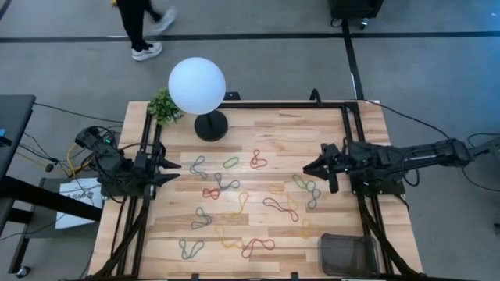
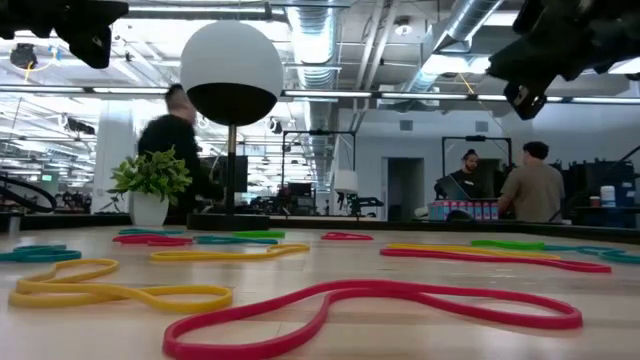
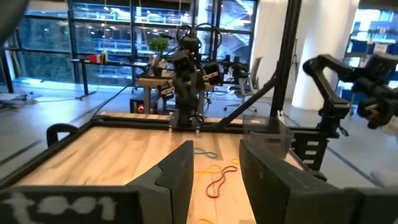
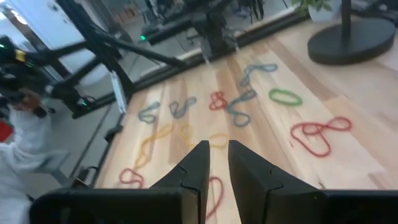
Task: Pick and place items into bin
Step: Put the blue rubber band into the black bin
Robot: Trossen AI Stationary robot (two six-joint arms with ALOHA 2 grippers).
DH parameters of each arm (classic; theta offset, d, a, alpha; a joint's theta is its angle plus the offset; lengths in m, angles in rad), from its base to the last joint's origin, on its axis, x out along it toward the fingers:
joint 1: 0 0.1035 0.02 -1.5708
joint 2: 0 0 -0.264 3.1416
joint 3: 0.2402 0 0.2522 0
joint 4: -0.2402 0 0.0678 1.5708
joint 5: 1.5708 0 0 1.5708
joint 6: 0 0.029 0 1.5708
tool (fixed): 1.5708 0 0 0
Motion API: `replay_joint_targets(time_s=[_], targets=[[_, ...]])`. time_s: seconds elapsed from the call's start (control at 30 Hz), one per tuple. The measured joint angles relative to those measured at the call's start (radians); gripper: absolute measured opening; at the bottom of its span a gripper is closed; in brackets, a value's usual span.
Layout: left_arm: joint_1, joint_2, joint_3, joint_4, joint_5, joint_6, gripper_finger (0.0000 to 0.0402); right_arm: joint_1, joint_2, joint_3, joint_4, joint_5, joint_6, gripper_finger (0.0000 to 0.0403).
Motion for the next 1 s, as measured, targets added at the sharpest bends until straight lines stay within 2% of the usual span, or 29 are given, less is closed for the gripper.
replay_joint_targets(time_s=[0.1, 0.2, 0.27, 0.33, 0.43, 0.57, 0.7, 1.0], targets=[[0.0, 0.019, 0.007, -0.024, -0.014, -0.003, 0.0119, -0.012, 0.055, 0.0, 0.003, -0.002, -0.021, 0.0053], [0.001, 0.063, 0.08, -0.104, -0.047, -0.047, 0.0119, -0.007, 0.107, 0.008, -0.031, -0.045, 0.015, 0.0053], [0.001, 0.113, 0.161, -0.204, -0.072, -0.093, 0.0119, -0.003, 0.137, 0.049, -0.128, -0.093, 0.054, 0.0053], [0.002, 0.18, 0.237, -0.297, -0.096, -0.128, 0.0119, 0.006, 0.169, 0.1, -0.269, -0.089, 0.112, 0.0053], [0.002, 0.276, 0.316, -0.325, -0.116, -0.124, 0.0119, 0.024, 0.232, 0.165, -0.438, -0.077, 0.183, 0.0053], [0.002, 0.378, 0.335, -0.302, -0.116, -0.077, 0.0119, 0.056, 0.319, 0.188, -0.494, -0.078, 0.309, 0.0053], [0.001, 0.458, 0.335, -0.305, -0.112, -0.098, 0.0119, 0.1, 0.433, 0.188, -0.568, -0.079, 0.401, 0.0053], [0.001, 0.58, 0.335, -0.288, -0.109, -0.097, 0.0119, 0.106, 0.622, 0.188, -0.619, -0.032, 0.395, 0.0053]])
